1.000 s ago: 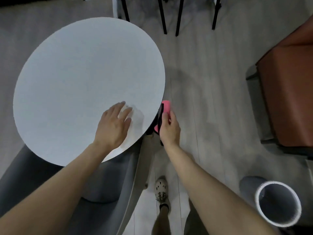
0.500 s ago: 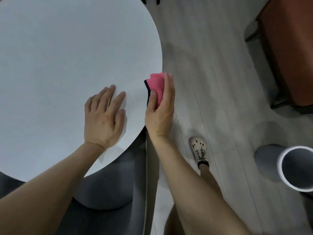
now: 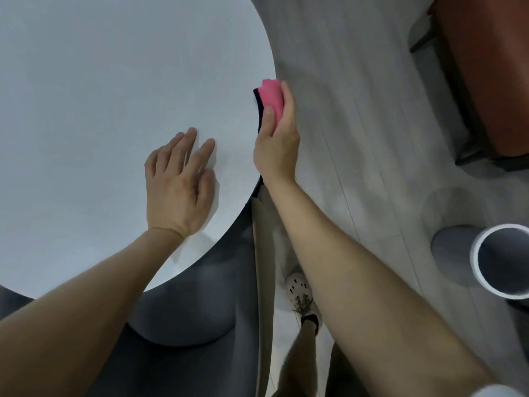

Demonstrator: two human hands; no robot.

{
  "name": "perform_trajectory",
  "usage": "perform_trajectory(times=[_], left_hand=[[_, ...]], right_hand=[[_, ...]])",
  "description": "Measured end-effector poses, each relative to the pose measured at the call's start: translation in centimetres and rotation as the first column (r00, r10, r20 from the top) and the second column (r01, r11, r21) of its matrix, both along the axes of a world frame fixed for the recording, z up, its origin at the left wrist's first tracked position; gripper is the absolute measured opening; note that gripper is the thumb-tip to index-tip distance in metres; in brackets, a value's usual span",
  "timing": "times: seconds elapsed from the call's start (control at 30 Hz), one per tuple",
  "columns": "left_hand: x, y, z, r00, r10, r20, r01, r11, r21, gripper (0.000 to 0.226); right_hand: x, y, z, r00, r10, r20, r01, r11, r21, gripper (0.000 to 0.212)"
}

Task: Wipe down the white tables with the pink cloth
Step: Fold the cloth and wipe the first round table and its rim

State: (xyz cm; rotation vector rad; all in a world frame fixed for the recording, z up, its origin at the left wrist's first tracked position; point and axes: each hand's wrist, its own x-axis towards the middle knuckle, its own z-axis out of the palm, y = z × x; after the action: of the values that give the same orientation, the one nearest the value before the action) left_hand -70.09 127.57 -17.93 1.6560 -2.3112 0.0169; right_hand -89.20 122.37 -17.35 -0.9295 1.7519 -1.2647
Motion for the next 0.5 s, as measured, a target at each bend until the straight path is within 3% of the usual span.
perform_trajectory(times=[0.17,0.27,0.37,0.5], left_hand=[[0.0,0.2,0.2,1.000,0.009,0.004,-0.009,1.000,0.016,0.051],[-0.2,0.3,0.4,1.000,0.009,0.011,-0.009,1.000,0.022,0.051],[-0.1,0.2,0.1,1.000,0.007,0.024,-0.007,1.000,0.003,0.051],[0.0,0.2,0.0,0.999,0.008,0.052,-0.008,1.000,-0.005,0.051]], right_hand=[[7.0,11.5,1.2,0.965,-0.262,-0.012,0.262,0.965,0.019,0.043],[9.1,14.8,2.2,0.963,-0.268,0.016,0.267,0.963,0.036,0.042],[4.5,8.8,1.4,0.964,-0.265,0.016,0.265,0.964,-0.007,0.038],[-2.8,-3.8,1.3,0.993,-0.112,-0.029,0.112,0.994,-0.003,0.036]])
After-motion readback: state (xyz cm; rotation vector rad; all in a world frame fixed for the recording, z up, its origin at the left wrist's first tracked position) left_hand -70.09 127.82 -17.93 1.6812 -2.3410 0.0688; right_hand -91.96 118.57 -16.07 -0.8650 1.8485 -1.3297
